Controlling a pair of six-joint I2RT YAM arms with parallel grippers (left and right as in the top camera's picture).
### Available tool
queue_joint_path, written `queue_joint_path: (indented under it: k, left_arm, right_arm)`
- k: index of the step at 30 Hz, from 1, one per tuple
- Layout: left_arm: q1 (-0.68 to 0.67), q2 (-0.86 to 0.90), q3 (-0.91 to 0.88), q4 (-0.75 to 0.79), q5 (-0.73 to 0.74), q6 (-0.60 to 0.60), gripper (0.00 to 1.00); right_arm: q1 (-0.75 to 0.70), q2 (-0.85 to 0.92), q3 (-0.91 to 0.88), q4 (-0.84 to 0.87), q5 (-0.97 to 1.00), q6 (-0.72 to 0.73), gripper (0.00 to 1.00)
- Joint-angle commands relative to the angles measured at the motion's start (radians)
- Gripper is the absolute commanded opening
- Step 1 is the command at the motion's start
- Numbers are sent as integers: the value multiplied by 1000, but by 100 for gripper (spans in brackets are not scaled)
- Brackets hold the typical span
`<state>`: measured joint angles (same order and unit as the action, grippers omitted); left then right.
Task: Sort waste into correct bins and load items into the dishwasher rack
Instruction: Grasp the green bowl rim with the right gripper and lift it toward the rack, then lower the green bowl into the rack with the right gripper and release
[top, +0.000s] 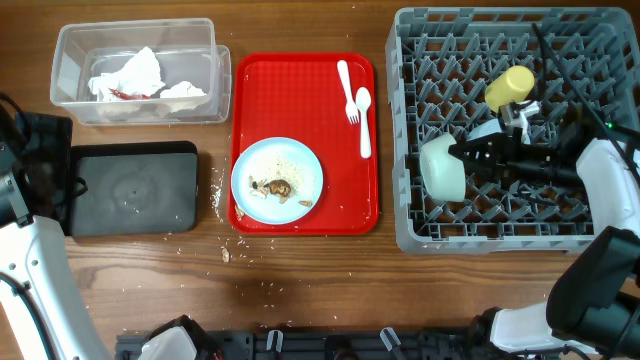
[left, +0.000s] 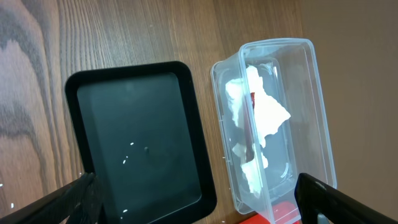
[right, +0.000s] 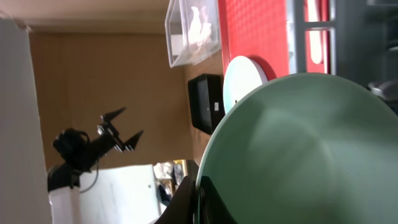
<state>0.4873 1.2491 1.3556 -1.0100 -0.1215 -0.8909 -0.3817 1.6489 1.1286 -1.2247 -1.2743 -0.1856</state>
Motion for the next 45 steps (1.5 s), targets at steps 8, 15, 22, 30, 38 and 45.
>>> queue_joint_path:
  k: [8, 15, 22, 30, 38, 45]
  left_arm:
    - [6, -3, -3, 2, -2, 20, 100]
    - [6, -4, -3, 2, -2, 20, 100]
    - [6, -4, -3, 2, -2, 20, 100]
    - [6, -4, -3, 2, -3, 20, 100]
    - [6, -4, -3, 2, -2, 20, 100]
    - [6, -4, -3, 2, -2, 20, 100]
  right_arm:
    - [-32, -23, -23, -43, 354, 14, 5]
    - [-32, -103, -10, 28, 737, 238, 14]
    - [-32, -292, 89, 32, 949, 407, 98]
    - [27, -330, 102, 17, 969, 423, 80]
    - [230, -322, -6, -2, 1114, 552, 4]
    - [233, -296, -57, 40, 1150, 581, 4]
